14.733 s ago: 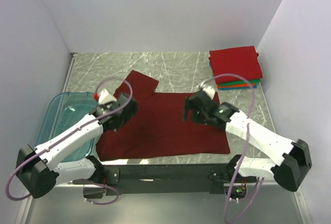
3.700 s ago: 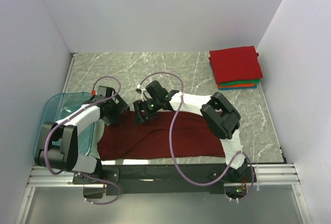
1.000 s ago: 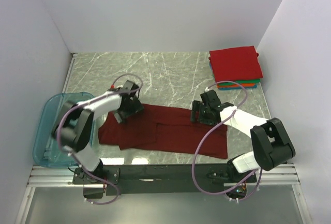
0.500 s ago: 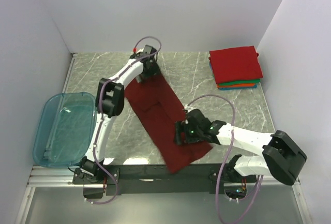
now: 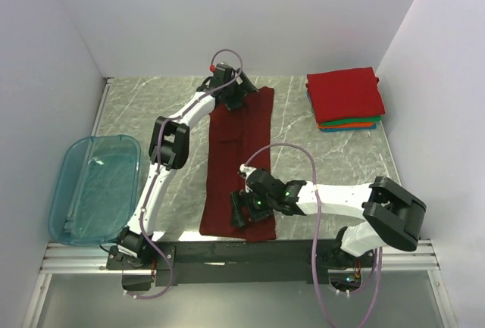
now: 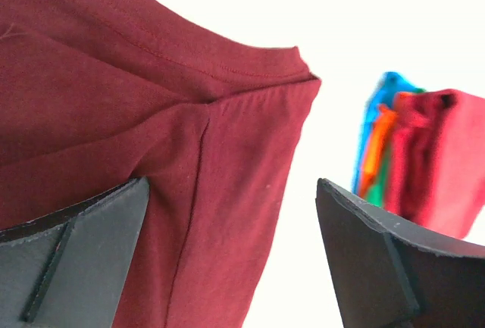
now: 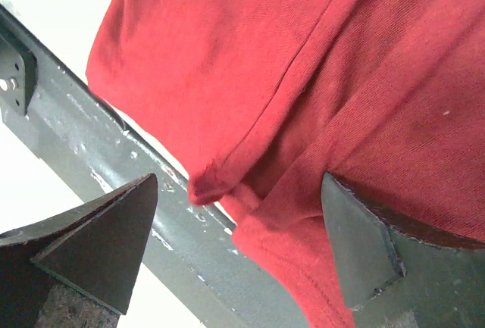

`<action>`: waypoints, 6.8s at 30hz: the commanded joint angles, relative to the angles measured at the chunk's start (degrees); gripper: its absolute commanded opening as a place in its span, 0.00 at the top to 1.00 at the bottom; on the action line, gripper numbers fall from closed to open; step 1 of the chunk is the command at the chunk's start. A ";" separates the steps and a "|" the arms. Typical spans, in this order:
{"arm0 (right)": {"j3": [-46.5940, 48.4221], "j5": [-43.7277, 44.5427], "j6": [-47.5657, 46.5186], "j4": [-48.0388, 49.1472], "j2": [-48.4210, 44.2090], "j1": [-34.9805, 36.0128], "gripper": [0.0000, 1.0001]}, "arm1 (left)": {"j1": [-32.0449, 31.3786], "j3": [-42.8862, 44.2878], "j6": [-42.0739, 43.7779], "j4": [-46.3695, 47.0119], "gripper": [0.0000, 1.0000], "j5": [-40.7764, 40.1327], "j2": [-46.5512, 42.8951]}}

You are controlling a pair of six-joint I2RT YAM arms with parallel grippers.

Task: Fold and stack the t-shirts
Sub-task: Fold the tshirt

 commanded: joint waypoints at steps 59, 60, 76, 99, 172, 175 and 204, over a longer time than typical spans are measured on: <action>-13.17 28.49 23.02 -20.72 -41.62 -0.71 0.05 | -32.37 -110.33 -20.00 -12.74 0.23 -19.01 -102.02; -13.26 28.40 23.02 -19.85 -41.18 -0.71 0.05 | -32.37 -110.06 -20.09 -13.44 0.24 -19.55 -101.84; -12.64 28.14 22.58 -19.05 -32.21 -1.76 0.11 | -32.37 -109.18 -15.52 -5.45 0.64 -16.83 -90.25; -18.09 13.38 22.84 -11.94 -26.67 -2.11 0.47 | -32.37 -112.70 -19.03 -6.41 0.99 -13.93 -94.10; 23.91 15.04 -0.54 -10.00 2.76 -29.62 1.00 | -0.73 -66.92 15.77 2.56 0.99 -9.37 -59.05; 25.14 14.60 -0.54 -9.03 5.58 -30.67 1.00 | 0.41 -65.24 16.03 3.60 0.99 -8.40 -56.05; 35.25 12.40 -0.01 -6.04 22.64 -34.72 0.57 | 4.46 -54.17 19.37 2.47 0.27 -2.07 -40.49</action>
